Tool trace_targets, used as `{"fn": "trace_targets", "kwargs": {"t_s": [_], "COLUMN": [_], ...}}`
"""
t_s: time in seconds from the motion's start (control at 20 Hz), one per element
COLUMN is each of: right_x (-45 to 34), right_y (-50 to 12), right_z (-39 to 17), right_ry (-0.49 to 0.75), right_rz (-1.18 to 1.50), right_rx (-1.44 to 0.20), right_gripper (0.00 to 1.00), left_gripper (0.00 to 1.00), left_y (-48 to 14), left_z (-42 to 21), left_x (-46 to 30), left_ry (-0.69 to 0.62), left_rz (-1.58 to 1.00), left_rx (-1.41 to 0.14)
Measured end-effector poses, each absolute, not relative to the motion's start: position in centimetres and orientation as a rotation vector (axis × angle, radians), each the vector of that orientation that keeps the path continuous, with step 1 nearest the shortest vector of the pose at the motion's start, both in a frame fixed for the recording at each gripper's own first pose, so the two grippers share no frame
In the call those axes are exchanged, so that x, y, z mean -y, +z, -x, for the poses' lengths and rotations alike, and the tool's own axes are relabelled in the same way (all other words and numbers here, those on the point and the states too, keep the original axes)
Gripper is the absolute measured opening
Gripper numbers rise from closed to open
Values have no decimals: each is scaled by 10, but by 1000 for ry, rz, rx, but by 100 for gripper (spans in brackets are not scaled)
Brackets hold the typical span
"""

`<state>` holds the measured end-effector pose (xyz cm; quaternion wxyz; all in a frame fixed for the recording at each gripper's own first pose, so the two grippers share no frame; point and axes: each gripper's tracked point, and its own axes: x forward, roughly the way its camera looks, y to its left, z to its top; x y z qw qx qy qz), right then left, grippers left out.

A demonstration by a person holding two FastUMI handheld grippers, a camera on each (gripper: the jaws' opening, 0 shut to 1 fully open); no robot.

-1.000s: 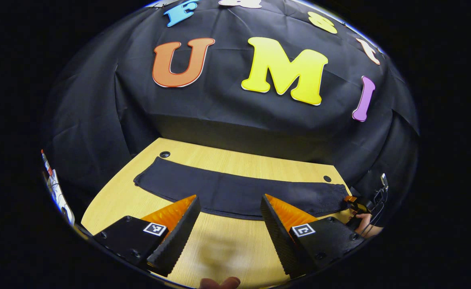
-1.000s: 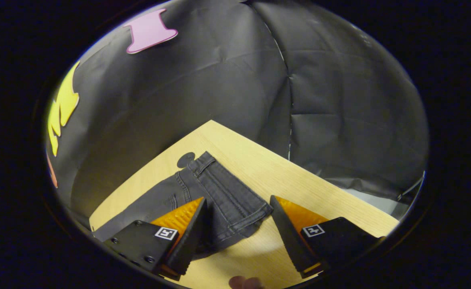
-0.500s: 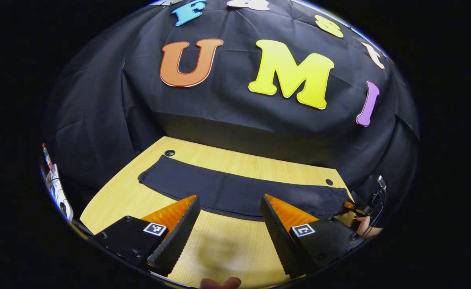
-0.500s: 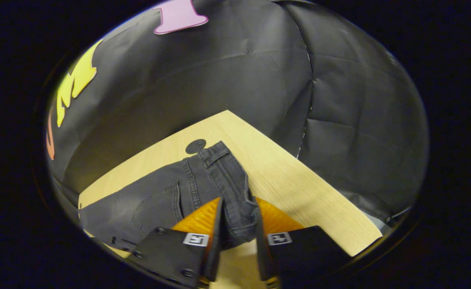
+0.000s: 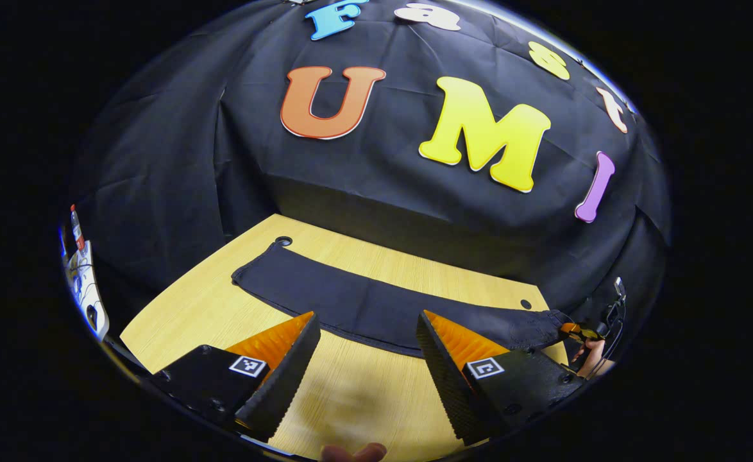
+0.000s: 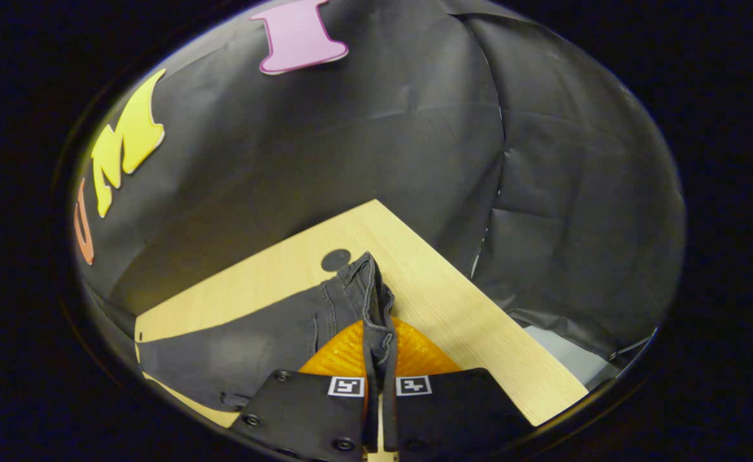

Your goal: Grasp the waist and the cuffs of the jeans and fold them to make the two legs overlap; first hold the waist and fold one-third of the jeans toward the cuffs, then hold the cuffs and fold the remaining one-third in the same direction to finish folding.

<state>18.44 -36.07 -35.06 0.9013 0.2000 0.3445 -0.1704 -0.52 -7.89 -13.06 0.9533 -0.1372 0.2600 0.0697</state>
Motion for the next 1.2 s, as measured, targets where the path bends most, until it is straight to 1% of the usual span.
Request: {"fn": "trace_targets", "kwargs": {"t_s": [0.1, 0.25, 0.45, 0.55, 0.6, 0.65, 0.8, 0.85, 0.9, 0.95, 1.0, 1.2], "right_x": [349, 303, 205, 144, 116, 83, -8, -35, -60, -85, -107, -162], "right_y": [-319, -256, -186, -169, -166, -163, -176, -185, -200, -217, -237, -322], "right_z": [-189, -199, -219, -223, -224, -223, -221, -220, -220, -218, -215, -199], "right_ry": [-329, -247, -129, -67, -33, 0, 80, 103, 126, 147, 165, 194], "right_rz": [-379, -279, -226, -226, -231, -238, -251, -242, -228, -205, -172, -63], "right_rx": [-676, -624, -544, -519, -516, -521, -555, -567, -582, -607, -629, -741], "right_gripper": [4, 4, 3, 3, 0, 0, 0, 3, 3, 0, 3, 3], "left_gripper": [98, 98, 97, 98, 97, 98, 98, 98, 98, 98, 97, 97], "left_y": [-128, -126, -121, -124, -123, -125, -124, -122, -121, -120, -120, -130], "left_z": [10, 17, 30, 41, 50, 55, 81, 88, 96, 106, 115, 140], "left_x": [71, 57, 21, 0, -12, -22, -58, -67, -76, -85, -94, -118], "left_ry": [147, 159, 206, 243, 264, 287, 355, 370, 385, 405, 426, 493], "left_rz": [289, 328, 380, 406, 416, 426, 406, 406, 413, 419, 424, 443], "left_rx": [-509, -490, -453, -444, -442, -443, -445, -443, -444, -444, -445, -468]}}
